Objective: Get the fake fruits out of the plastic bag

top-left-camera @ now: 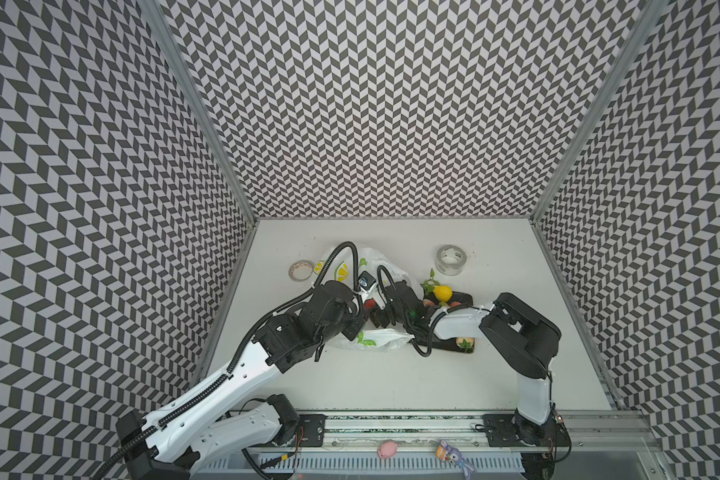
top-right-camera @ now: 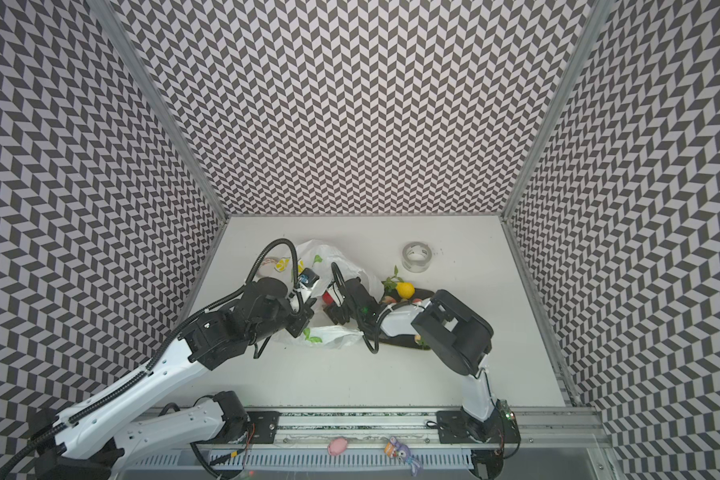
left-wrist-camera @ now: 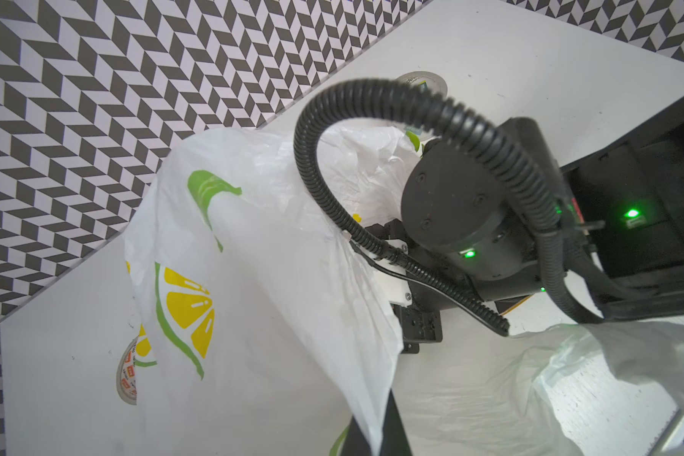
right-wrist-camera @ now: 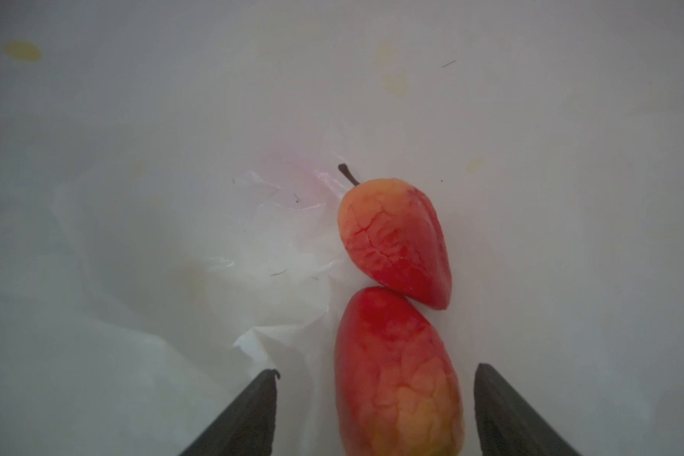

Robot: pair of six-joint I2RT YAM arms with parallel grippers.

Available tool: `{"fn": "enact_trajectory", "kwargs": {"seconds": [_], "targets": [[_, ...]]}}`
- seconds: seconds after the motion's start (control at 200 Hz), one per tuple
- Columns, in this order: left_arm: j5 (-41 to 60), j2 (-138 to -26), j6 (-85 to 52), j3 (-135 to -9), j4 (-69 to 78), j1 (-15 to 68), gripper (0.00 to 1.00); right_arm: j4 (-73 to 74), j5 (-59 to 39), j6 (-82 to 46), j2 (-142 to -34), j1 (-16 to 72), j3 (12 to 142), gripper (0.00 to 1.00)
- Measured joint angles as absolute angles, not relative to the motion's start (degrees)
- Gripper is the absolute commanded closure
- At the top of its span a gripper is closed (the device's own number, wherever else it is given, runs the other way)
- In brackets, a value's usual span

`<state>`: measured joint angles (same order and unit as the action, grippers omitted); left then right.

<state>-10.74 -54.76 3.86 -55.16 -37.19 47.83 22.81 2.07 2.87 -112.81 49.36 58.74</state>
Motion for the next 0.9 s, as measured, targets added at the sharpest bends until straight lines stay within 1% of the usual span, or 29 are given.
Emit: {"fn": "enact_trajectory", "kwargs": {"seconds": [0.03,0.095,0.24,0.345,0.421,0.511,0.556,0.626,0.701,0.776,0.901], "targets": [[-10.6,-54.8,3.9,-55.1,-37.1,47.8,1.00,22.8,2.6,2.0,-113.4,49.4,59.5,0.12],[-10.1,-54.8,3.9,-55.0,-36.9,47.6,1.00,22.8,3.8,0.4,-114.7,49.4,61.2,0.05],[-9.5,-54.8,3.8,-55.0,-36.4,47.5,1.00,21.5,5.7,-2.5,-119.0,49.4,66.6,0.04],[-9.2,-54.8,3.4,-55.0,-36.0,47.5,1.00,18.9,7.0,-3.7,-122.3,49.4,70.6,0.08],[-9.2,-54.8,3.1,-55.0,-35.7,47.4,1.00,17.0,7.8,-4.3,-123.9,49.4,72.0,0.15],[-9.1,-54.8,2.5,-55.0,-35.3,47.4,1.00,16.1,8.4,-4.7,-124.7,49.5,72.3,0.27],[-9.1,-54.7,2.0,-55.0,-35.0,47.3,1.00,15.7,8.6,-4.7,-124.7,49.7,72.5,0.34],[-9.2,-54.7,1.6,-55.0,-34.8,47.3,1.00,15.4,8.8,-5.0,-124.7,49.8,72.5,0.48],[-9.4,-54.7,1.0,-55.0,-34.7,47.3,1.00,15.4,9.1,-5.0,-124.7,49.9,72.6,0.58],[-9.9,-54.6,0.1,-54.8,-34.6,47.3,1.00,15.5,9.1,-5.0,-124.6,49.9,72.4,0.65],[-11.2,-54.6,-1.7,-54.6,-34.3,47.3,1.00,15.4,8.1,-4.9,-122.8,50.0,70.1,0.72]]}}
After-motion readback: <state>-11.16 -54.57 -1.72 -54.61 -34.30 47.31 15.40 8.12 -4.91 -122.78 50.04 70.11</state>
